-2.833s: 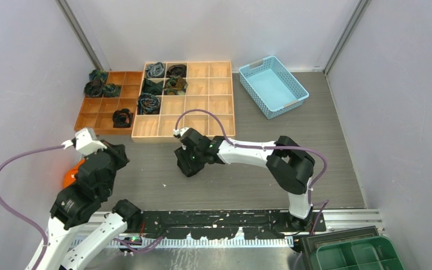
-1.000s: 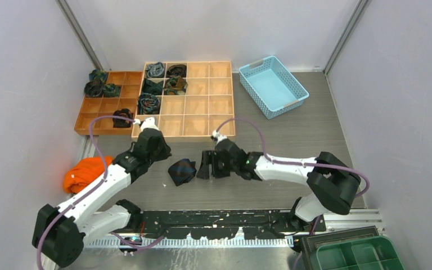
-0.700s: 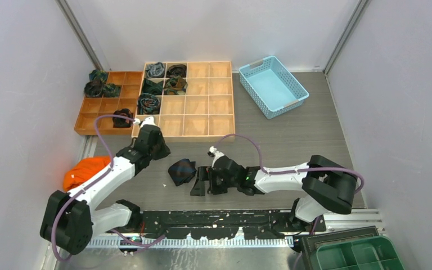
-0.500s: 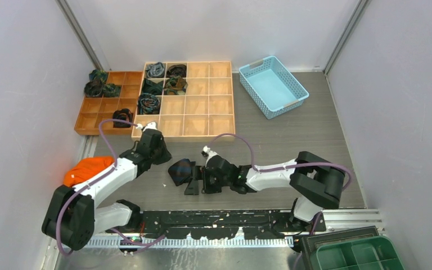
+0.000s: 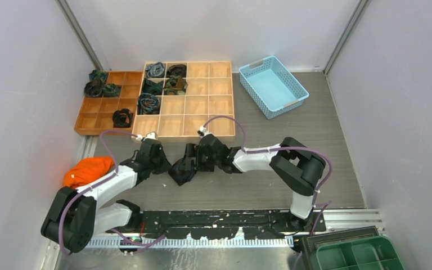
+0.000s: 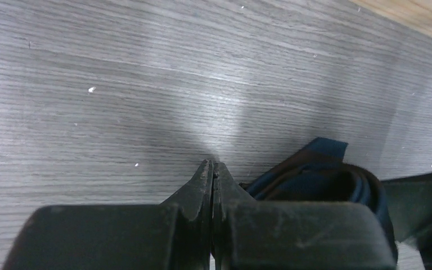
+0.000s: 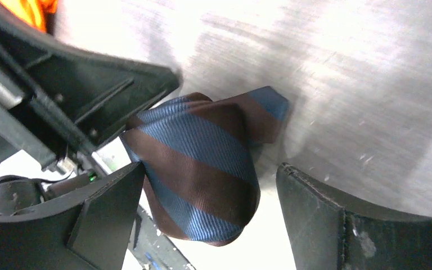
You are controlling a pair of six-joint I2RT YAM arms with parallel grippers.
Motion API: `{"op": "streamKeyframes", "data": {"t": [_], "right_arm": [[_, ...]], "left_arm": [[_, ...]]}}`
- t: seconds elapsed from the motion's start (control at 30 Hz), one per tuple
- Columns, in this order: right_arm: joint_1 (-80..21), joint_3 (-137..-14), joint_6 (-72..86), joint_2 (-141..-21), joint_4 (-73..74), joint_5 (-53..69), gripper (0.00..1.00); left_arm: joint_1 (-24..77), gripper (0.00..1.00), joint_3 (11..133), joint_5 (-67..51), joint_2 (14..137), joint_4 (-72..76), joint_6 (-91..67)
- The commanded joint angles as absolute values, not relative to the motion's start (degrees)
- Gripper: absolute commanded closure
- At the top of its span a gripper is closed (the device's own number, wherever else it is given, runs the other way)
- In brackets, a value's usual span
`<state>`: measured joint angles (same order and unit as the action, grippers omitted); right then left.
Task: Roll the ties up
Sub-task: Roll the tie at the center of the board.
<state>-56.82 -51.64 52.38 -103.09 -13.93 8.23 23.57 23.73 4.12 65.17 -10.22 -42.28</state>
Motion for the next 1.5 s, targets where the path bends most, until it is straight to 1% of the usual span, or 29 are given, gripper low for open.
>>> {"op": "streamKeyframes", "data": {"t": [0.0, 0.13, 0.2, 0.33, 0.37, 0.53, 0.67, 0.8, 0.97, 1.17, 1.3, 1.47], "right_arm": [[-54.76, -58.16, 46.24, -104.96, -6.17, 7.46, 0.09], [-54.29, -63.54, 42.71, -106.81, -0.7, 7.82, 0.12], [-54.01, -63.65, 41.63, -105.53, 1.59, 4.74, 0.11], [-53.53, -60.48, 41.79, -99.55, 0.22, 2.91, 0.04], [-53.53, -59.31, 42.1, -98.04, -1.6, 2.7, 0.01], [-53.54, -52.55, 44.36, -90.75, -3.3, 2.22, 0.0], [-53.58, -46.57, 48.05, -88.44, -8.82, 5.66, 0.0], [-53.61, -41.92, 51.75, -89.98, -15.44, 7.55, 0.0], [-53.6, -39.84, 56.19, -94.37, -23.98, 10.09, 0.0], [-53.59, -40.15, 58.78, -98.43, -29.06, 10.92, 0.01], [-53.57, -40.09, 58.92, -99.26, -29.16, 10.33, 0.01], [-53.53, -41.05, 58.46, -101.32, -27.56, 9.6, 0.02]], "left_arm": [[23.38, 1.0, 20.88, 1.49, 64.21, -6.6, -44.67], [23.38, 1.0, 19.61, 1.2, 62.92, -7.0, -46.59], [23.38, 1.0, 19.49, 3.06, 61.18, -9.0, -47.42], [23.38, 1.0, 19.63, 7.05, 57.74, -11.99, -48.44], [23.38, 1.0, 19.87, 7.67, 57.2, -12.63, -48.53], [23.38, 1.0, 22.48, 8.81, 56.66, -16.66, -47.9], [23.38, 1.0, 25.32, 9.51, 55.46, -17.77, -48.34], [23.38, 1.0, 32.16, 8.65, 53.7, -21.7, -47.64], [23.38, 1.0, 35.38, 4.57, 48.84, -19.62, -46.89], [23.38, 1.0, 31.24, -2.92, 50.01, -12.11, -49.39], [23.38, 1.0, 27.37, -7.47, 50.18, -5.05, -50.93], [23.33, 1.0, 26.82, -11.23, 48.81, -2.35, -50.15]]}}
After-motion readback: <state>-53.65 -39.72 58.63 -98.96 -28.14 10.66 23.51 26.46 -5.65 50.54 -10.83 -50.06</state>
